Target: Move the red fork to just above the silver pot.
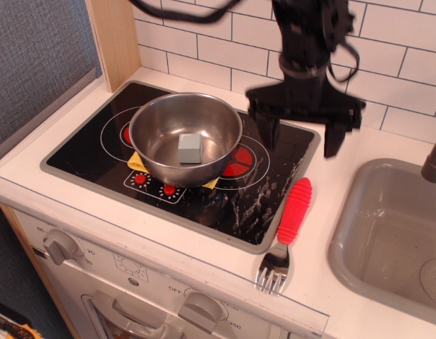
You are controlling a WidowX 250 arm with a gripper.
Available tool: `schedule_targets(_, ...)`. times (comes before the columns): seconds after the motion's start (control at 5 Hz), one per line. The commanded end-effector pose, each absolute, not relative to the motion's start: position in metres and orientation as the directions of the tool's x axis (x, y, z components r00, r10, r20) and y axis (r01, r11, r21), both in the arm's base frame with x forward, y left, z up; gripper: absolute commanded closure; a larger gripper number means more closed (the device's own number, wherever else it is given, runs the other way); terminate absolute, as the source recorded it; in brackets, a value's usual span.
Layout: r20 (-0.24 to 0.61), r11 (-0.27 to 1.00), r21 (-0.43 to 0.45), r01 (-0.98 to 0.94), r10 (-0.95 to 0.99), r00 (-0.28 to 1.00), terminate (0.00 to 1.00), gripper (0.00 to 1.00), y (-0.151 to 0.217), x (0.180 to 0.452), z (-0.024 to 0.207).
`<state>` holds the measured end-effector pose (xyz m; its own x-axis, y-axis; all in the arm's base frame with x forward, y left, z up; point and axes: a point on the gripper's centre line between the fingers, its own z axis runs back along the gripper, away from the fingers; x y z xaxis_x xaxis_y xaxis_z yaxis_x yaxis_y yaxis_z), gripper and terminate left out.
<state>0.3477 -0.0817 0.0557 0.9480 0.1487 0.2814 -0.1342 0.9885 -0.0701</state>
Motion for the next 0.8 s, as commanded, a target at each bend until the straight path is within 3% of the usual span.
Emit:
schedule_targets(0.0,0.259,0.992,-0.055,-0.115,0.126,0.958,0.00,0.00,-0.105,0.346,0.028)
schedule_targets(0.4,0.170,0.995,-0.032,-0.093,0.097,0.981,0.00,0.00,-0.115,0.337,0.012)
schedule_targets(0.6,0.179,0.994,-0.014,-0.110,0.110,0.978,0.00,1.00,-0.113,0.337,0.012)
